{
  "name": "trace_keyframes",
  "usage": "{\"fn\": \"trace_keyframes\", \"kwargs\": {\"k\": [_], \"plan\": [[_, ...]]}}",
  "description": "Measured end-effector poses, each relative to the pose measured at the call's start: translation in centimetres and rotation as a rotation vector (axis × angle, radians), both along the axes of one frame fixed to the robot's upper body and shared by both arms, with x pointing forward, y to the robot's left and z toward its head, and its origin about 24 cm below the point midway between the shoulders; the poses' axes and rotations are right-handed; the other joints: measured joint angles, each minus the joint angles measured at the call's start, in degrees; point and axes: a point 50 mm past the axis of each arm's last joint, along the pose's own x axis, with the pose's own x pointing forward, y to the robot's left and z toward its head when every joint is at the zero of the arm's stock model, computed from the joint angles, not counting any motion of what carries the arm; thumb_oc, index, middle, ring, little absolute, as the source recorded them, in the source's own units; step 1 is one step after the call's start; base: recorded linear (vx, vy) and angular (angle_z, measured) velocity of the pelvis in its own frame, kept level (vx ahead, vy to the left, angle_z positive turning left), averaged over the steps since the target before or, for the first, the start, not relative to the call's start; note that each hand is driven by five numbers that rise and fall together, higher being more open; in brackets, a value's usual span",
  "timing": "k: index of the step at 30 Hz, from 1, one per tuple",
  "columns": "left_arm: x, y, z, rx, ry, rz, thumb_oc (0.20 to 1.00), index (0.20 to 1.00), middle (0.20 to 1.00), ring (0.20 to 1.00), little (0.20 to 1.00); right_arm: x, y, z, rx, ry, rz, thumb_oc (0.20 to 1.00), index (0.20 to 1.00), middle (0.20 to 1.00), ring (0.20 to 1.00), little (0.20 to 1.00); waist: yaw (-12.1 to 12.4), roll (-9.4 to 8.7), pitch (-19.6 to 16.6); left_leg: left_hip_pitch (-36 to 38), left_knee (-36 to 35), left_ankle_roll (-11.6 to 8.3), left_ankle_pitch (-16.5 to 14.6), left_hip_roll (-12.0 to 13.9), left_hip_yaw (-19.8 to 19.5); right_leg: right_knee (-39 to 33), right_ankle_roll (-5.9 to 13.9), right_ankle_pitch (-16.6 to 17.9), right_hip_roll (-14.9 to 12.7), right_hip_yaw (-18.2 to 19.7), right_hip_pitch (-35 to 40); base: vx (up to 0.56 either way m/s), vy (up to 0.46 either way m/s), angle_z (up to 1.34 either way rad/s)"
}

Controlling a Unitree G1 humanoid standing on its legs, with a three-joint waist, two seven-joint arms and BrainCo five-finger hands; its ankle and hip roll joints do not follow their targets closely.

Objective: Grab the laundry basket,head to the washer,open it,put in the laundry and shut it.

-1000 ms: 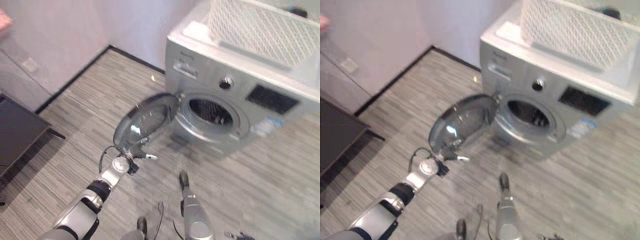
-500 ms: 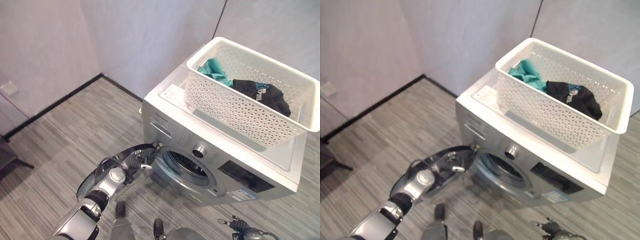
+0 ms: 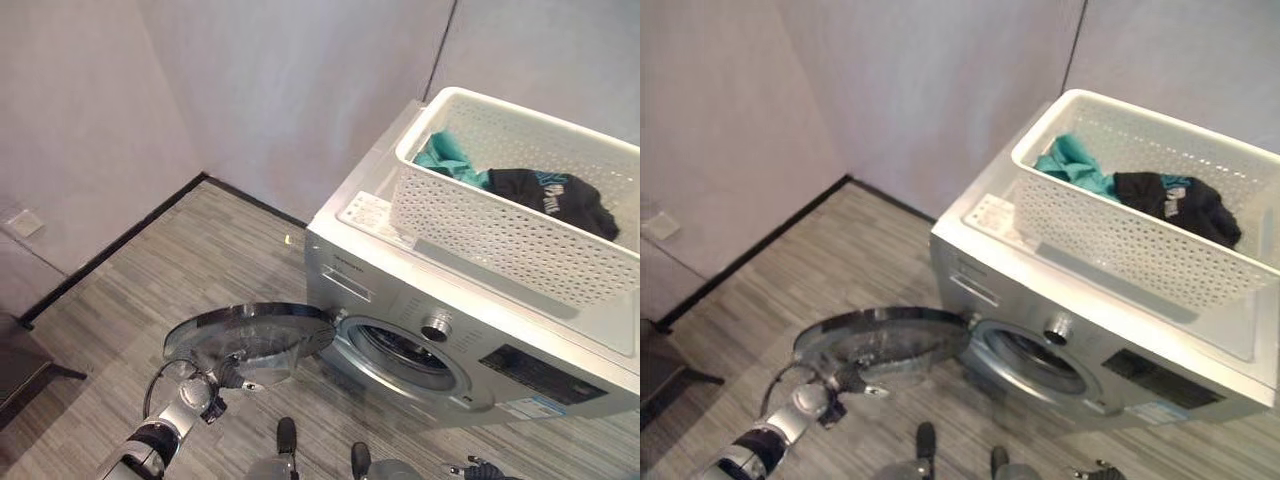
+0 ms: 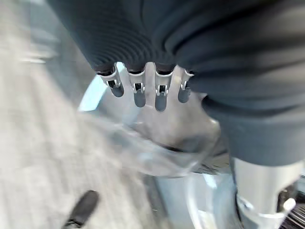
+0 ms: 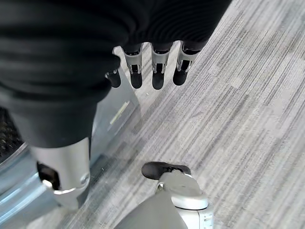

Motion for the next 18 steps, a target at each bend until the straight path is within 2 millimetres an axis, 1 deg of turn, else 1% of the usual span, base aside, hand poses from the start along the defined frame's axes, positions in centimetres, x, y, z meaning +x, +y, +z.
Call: {"fn": "trace_keyframes", "kwargs": {"k": [2, 4, 7, 8, 10, 11, 13, 15, 17, 18], "plan": [[-1.1, 0.6, -0.5, -0.011, 0.001, 0.068, 1.000, 1.000, 1.000, 1.000, 1.000, -0.1, -0.4, 0.1, 0.000, -0.017, -0.054, 1.000, 1.000, 1.000, 1.000, 1.000, 0.02, 0.03, -0.03, 0.78, -0.08, -0.03, 0.05, 0.20, 0.94, -1.03, -0.06, 0.35, 0.01, 0.11, 1.03, 0.02, 0.027, -0.10], [-1.7, 1.1, -0.5, -0.033, -0.027, 0.146, 1.000, 1.000, 1.000, 1.000, 1.000, -0.8, -1.1, 0.2, -0.002, -0.030, -0.142, 1.000, 1.000, 1.000, 1.000, 1.000, -0.24, -0.36, -0.17, 1.45, -0.19, -0.02, 0.01, 0.17, 1.06, -1.36, -0.05, 0.33, -0.03, 0.18, 1.92, 0.02, 0.014, -0.03], [-1.5, 1.8, 0.6, -0.097, -0.117, 0.242, 1.000, 1.000, 1.000, 1.000, 1.000, -2.2, -2.4, 0.5, -0.013, -0.050, -0.282, 1.000, 1.000, 1.000, 1.000, 1.000, -0.28, -1.75, -0.34, 1.97, -0.30, -0.29, -0.02, 0.10, 1.08, -2.15, -0.05, 0.33, -0.07, 0.19, 2.74, 0.00, 0.000, 0.00], [-1.4, 1.8, 0.7, -0.104, -0.128, 0.248, 1.000, 1.000, 1.000, 1.000, 1.000, -2.4, -2.8, 0.7, -0.022, -0.049, -0.293, 1.000, 1.000, 1.000, 1.000, 1.000, -0.27, -1.96, -0.46, 1.98, -0.29, -0.28, -0.02, 0.10, 1.07, -2.16, -0.05, 0.33, -0.06, 0.19, 2.76, 0.00, 0.000, 0.00], [-1.3, 2.1, 1.0, -0.114, -0.156, 0.278, 1.000, 1.000, 1.000, 1.000, 1.000, -3.0, -5.1, 1.7, -0.051, -0.120, -0.465, 1.000, 1.000, 1.000, 1.000, 1.000, -0.66, -2.52, -0.80, 2.18, -0.35, -0.32, -0.19, 0.09, 1.19, -2.18, -0.04, 0.33, -0.12, 0.23, 2.90, 0.00, 0.016, -0.01], [-1.3, 2.1, 1.1, -0.116, -0.157, 0.284, 1.000, 1.000, 1.000, 1.000, 1.000, -3.2, -5.8, 2.0, -0.076, -0.133, -0.497, 1.000, 1.000, 1.000, 1.000, 1.000, -0.70, -2.63, -0.80, 2.38, -0.36, -0.33, -0.21, 0.09, 1.20, -2.19, -0.03, 0.34, -0.12, 0.24, 3.06, 0.00, 0.000, 0.00], [-1.7, 2.3, 0.7, -0.117, -0.140, 0.305, 1.000, 1.000, 1.000, 1.000, 1.000, -4.3, -8.6, 3.5, -0.143, -0.203, -0.679, 1.000, 1.000, 1.000, 1.000, 1.000, -0.85, -3.47, -1.27, 3.13, -0.41, -0.13, -0.80, 0.12, 1.23, -2.39, -0.02, 0.19, -0.13, 0.32, 3.73, 0.00, 0.000, 0.00], [-1.8, 2.2, 0.6, -0.115, -0.139, 0.306, 1.000, 1.000, 1.000, 1.000, 1.000, -5.2, -9.8, 4.2, -0.184, -0.224, -0.753, 1.000, 1.000, 1.000, 1.000, 1.000, -0.74, -4.00, -1.59, 3.02, -0.41, -0.46, -0.86, 0.23, 1.25, -2.50, -0.11, 0.16, -0.05, 0.31, 3.57, 0.00, 0.000, 0.00], [-1.9, 2.1, 0.4, -0.113, -0.132, 0.306, 1.000, 1.000, 1.000, 1.000, 1.000, -5.7, -10.7, 4.7, -0.206, -0.253, -0.830, 1.000, 1.000, 1.000, 1.000, 1.000, -0.92, -4.18, -1.73, 3.02, -0.41, -0.51, -0.83, 0.24, 1.29, -2.51, -0.21, 0.11, -0.06, 0.36, 3.54, -0.01, 0.015, -0.01], [-2.0, 2.2, 0.3, -0.110, -0.128, 0.310, 1.000, 1.000, 1.000, 1.000, 1.000, -6.0, -11.4, 5.3, -0.223, -0.315, -0.945, 1.000, 1.000, 1.000, 1.000, 1.000, -1.24, -4.09, -1.85, 2.94, -0.41, -0.51, -0.83, 0.22, 1.33, -2.52, -0.30, 0.04, -0.10, 0.38, 3.49, 0.00, 0.000, 0.00]]}}
